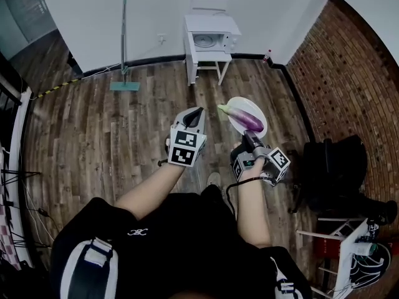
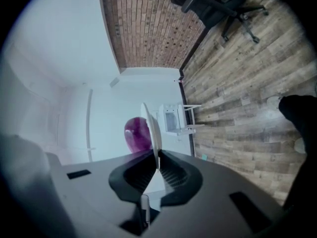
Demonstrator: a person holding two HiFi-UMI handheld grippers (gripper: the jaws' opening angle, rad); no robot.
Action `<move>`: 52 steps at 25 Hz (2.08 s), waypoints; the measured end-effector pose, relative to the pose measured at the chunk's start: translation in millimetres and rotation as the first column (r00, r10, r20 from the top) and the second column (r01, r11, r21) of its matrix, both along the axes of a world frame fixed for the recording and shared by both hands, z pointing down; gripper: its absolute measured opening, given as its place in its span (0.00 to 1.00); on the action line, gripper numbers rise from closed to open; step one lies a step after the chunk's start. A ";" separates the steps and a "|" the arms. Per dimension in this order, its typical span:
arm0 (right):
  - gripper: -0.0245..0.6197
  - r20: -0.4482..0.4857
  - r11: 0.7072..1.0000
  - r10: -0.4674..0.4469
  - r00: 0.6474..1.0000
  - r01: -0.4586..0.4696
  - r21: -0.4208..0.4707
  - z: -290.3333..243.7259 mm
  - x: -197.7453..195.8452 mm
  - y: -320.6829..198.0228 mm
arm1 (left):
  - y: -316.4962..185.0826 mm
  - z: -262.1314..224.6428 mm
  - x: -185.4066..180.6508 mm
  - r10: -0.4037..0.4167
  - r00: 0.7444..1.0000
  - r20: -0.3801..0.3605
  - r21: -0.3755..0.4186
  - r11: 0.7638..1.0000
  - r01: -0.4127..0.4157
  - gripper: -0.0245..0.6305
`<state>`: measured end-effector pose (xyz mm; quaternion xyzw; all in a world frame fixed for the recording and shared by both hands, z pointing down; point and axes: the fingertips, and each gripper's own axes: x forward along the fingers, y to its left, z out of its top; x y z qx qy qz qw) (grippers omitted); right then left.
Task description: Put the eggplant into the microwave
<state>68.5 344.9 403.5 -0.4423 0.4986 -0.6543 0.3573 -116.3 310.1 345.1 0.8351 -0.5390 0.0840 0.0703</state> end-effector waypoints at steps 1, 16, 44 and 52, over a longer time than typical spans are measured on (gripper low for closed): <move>0.09 -0.003 1.000 -0.002 1.000 0.002 0.005 -0.8 5.5 -11.7 | -11.6 -0.9 4.5 -0.003 1.000 0.003 0.002 1.000 0.003 0.03; 0.09 -0.027 0.993 -0.114 0.993 0.114 -0.008 -8.6 93.2 -182.8 | -177.6 -12.7 97.7 -0.075 0.997 -0.002 -0.014 0.997 0.075 0.03; 0.09 -0.055 0.972 -0.232 0.971 0.229 -0.056 28.2 141.2 -407.6 | -401.1 18.9 144.6 -0.155 0.987 -0.046 -0.060 0.986 0.153 0.03; 0.09 -0.056 0.966 -0.257 0.965 0.255 -0.048 27.9 130.1 -523.8 | -520.1 19.4 130.1 -0.173 0.983 -0.063 -0.082 0.982 0.167 0.04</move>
